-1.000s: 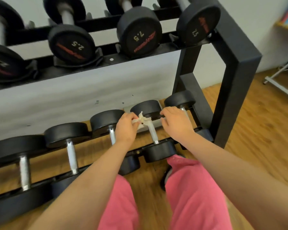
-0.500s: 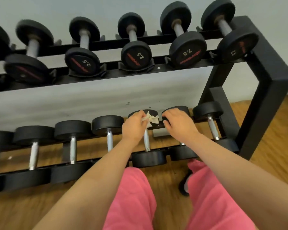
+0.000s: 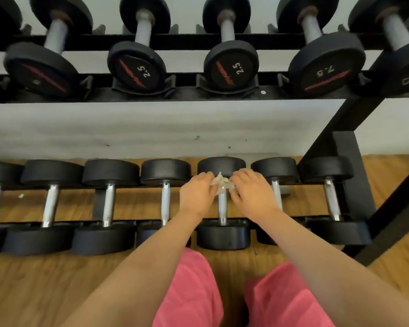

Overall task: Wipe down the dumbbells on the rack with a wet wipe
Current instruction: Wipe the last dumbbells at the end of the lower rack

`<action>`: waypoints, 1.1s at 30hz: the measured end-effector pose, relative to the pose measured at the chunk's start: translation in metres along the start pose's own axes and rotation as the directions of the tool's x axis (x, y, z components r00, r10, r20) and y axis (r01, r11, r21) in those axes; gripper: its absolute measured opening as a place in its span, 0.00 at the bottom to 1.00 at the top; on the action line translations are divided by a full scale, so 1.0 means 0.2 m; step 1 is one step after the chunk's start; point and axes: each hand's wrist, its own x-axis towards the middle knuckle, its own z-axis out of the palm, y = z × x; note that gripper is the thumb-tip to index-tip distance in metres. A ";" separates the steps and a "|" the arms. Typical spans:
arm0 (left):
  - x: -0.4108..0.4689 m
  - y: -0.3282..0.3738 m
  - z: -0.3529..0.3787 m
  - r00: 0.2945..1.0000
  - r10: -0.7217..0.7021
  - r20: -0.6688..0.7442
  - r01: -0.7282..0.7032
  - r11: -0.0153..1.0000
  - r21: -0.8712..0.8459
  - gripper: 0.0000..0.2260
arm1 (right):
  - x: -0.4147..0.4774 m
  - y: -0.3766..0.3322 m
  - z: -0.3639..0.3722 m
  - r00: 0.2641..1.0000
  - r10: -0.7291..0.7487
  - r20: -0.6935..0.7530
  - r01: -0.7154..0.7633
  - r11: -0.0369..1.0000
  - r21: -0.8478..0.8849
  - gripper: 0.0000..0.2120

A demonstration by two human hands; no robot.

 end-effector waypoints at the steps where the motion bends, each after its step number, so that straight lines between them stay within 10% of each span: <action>1: 0.03 -0.01 0.04 1.000 -0.012 0.022 0.012 1.000 -0.001 0.07 | 0.03 0.02 0.02 1.000 -0.014 0.018 0.014 1.000 -0.016 0.11; 11: 0.33 -0.05 0.04 0.979 -0.061 0.195 0.054 0.998 0.037 0.05 | 0.35 0.20 0.05 0.958 0.104 0.267 -0.098 0.995 -0.034 0.15; 23: 0.46 0.05 -0.94 0.928 -0.243 0.282 0.240 0.970 0.046 0.10 | 0.62 -0.08 -0.82 0.901 0.118 0.418 -0.119 0.993 -0.024 0.18; 33: 0.37 0.17 -1.71 0.995 -0.102 0.006 0.102 0.993 0.052 0.05 | 0.66 -0.44 -1.54 0.940 0.170 0.295 -0.243 0.942 0.232 0.17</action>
